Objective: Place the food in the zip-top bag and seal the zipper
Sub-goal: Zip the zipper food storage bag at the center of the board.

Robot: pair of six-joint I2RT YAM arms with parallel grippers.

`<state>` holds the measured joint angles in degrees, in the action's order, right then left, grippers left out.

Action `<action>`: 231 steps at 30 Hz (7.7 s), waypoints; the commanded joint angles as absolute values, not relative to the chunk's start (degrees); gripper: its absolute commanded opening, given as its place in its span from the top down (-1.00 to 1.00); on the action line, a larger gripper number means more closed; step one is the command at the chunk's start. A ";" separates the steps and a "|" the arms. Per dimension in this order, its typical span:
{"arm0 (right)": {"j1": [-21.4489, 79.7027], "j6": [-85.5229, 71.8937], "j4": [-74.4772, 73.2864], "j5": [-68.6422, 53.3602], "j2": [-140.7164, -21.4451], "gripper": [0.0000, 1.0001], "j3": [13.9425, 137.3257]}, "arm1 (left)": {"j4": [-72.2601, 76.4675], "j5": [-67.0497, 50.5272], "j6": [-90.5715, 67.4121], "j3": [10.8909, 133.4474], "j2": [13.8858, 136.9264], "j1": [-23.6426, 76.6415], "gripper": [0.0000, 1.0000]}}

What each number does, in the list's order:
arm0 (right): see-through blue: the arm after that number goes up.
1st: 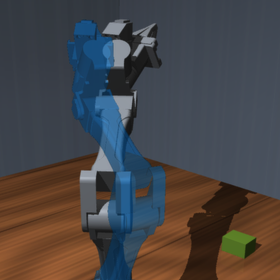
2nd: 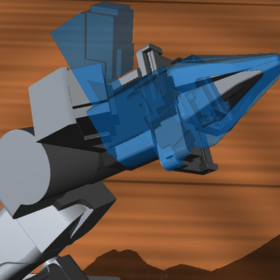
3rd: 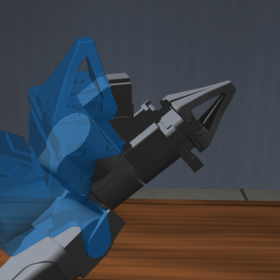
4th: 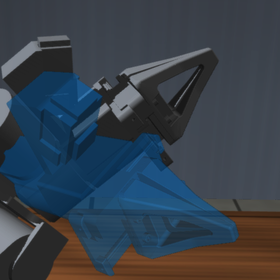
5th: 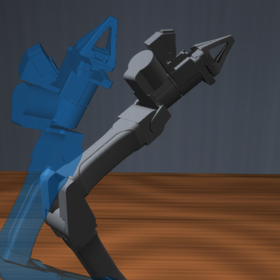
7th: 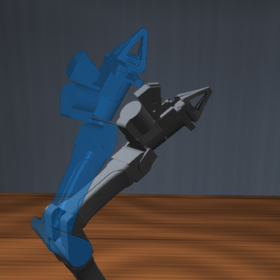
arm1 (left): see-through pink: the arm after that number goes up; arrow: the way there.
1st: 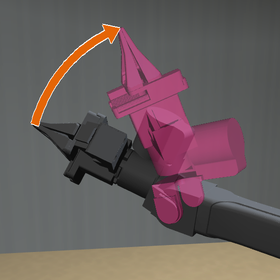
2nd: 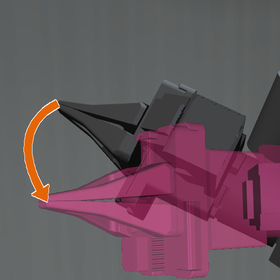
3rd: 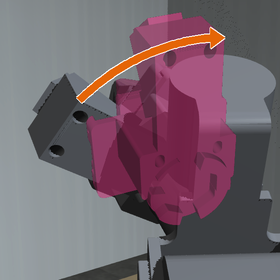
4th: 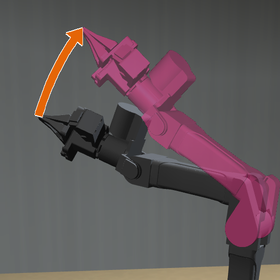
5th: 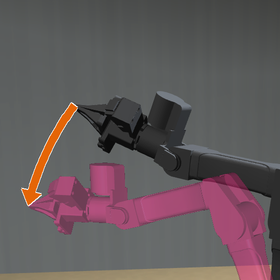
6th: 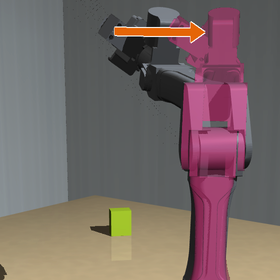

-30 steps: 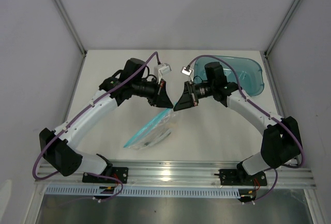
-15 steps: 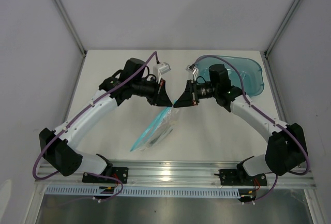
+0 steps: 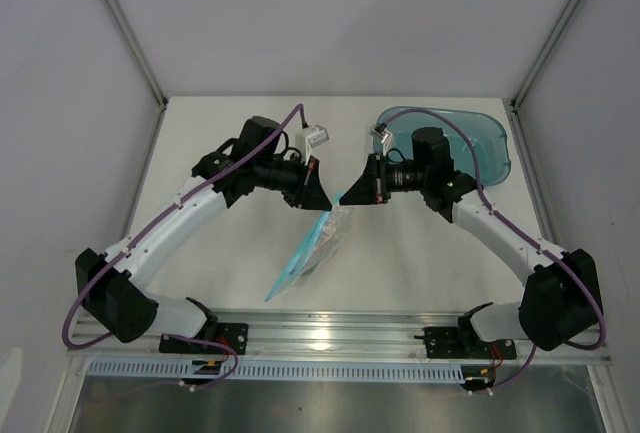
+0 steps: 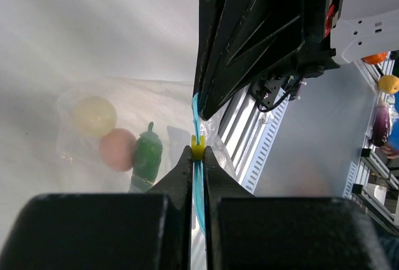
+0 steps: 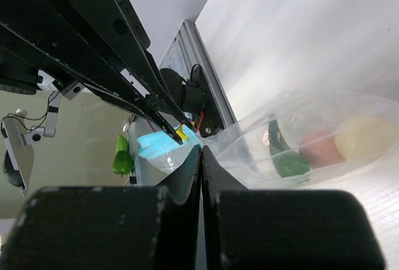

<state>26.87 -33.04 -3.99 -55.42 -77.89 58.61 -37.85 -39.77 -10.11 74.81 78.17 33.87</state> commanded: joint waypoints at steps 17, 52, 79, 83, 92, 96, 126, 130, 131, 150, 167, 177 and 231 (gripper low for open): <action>28.74 -15.38 -18.02 -71.36 -85.51 0.29 70.40 | -40.17 -43.77 -10.64 76.55 75.76 33.58 0.99; 26.19 -21.45 -13.97 -48.88 -80.95 1.00 66.98 | -42.45 -41.40 -9.84 76.38 75.94 33.58 0.99; 22.06 -20.13 -14.85 -44.74 -79.28 1.00 66.27 | -46.05 -37.71 -9.84 71.54 69.08 33.66 0.99; 21.53 -20.13 -14.50 -44.91 -79.89 1.00 66.53 | -46.84 -36.48 -10.11 70.58 67.77 33.66 0.99; 21.79 -21.71 -10.20 -63.53 -84.37 0.86 69.07 | -46.85 -35.77 -10.37 69.87 66.35 33.66 0.99; 24.77 -19.51 -11.25 -64.95 -85.34 -0.03 71.10 | -46.50 -36.47 -10.28 70.66 67.06 33.66 0.99; 31.46 -12.75 -22.67 -70.58 -93.16 0.28 76.81 | -46.49 -38.05 -9.84 73.48 69.70 33.22 0.99; 31.73 -10.81 -25.05 -70.40 -93.34 0.35 77.26 | -46.06 -38.67 -10.19 73.48 69.61 32.78 0.99; 31.64 -10.72 -25.22 -70.57 -93.25 0.35 77.17 | -45.88 -38.85 -10.20 73.48 69.70 32.61 0.99; 32.34 -11.16 -25.23 -61.46 -92.37 1.00 76.91 | -45.44 -40.00 -11.07 73.92 70.49 31.55 0.99; 28.04 -13.80 -21.71 -47.81 -88.07 1.00 73.21 | -49.48 -31.91 -9.32 72.60 68.29 31.46 0.99; 26.72 -13.36 -22.59 -45.36 -88.94 1.00 73.83 | -50.80 -29.54 -9.58 71.72 66.19 31.29 0.99; 22.24 -14.24 -20.83 -40.78 -91.14 1.00 73.30 | -53.09 -23.73 -14.24 61.87 53.09 29.44 0.99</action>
